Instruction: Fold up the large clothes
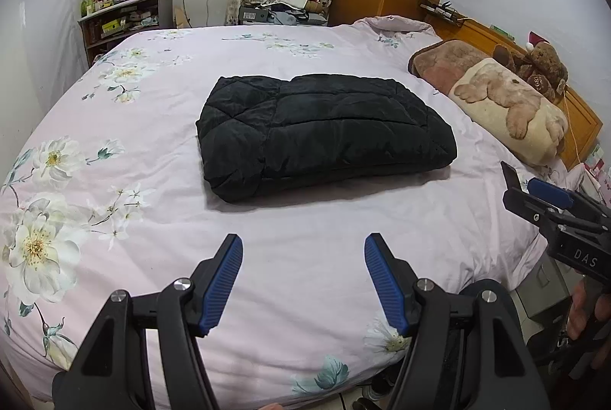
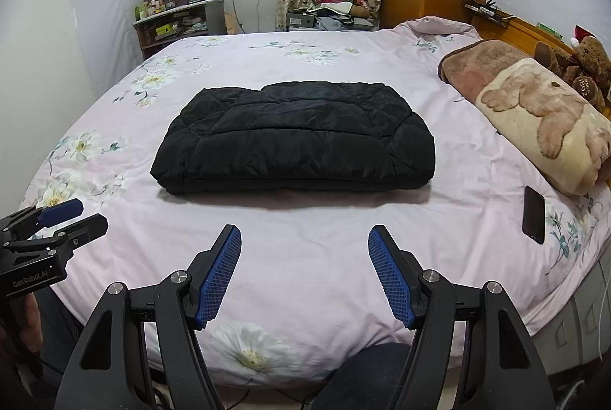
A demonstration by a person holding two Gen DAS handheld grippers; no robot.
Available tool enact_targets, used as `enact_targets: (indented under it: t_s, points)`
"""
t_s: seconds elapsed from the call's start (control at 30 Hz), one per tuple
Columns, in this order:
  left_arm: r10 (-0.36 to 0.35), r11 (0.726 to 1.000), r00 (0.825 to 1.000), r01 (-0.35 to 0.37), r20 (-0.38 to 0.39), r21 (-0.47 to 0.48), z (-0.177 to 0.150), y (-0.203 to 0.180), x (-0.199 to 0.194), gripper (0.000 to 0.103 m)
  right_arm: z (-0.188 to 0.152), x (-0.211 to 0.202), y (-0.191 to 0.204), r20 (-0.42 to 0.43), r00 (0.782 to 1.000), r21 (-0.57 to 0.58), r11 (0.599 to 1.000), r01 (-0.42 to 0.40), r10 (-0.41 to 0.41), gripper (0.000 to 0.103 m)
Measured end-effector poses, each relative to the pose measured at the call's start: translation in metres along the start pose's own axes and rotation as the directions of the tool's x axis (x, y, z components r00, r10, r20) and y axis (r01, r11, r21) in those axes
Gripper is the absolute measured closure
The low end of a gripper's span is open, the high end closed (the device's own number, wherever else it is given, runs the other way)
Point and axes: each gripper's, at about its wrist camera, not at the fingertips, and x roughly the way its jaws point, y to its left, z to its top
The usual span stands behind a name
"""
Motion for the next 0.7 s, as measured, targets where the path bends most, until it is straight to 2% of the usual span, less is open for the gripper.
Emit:
enact_targets:
  t_s: [0.7]
  points:
    - [-0.004, 1.0, 1.0, 0.004, -0.003, 0.012, 0.0011, -0.0057, 0.0005, 0.035, 0.0, 0.0002, -0.0013, 0.001, 1.0, 0.001, 1.0, 0.002, -0.002, 0.034]
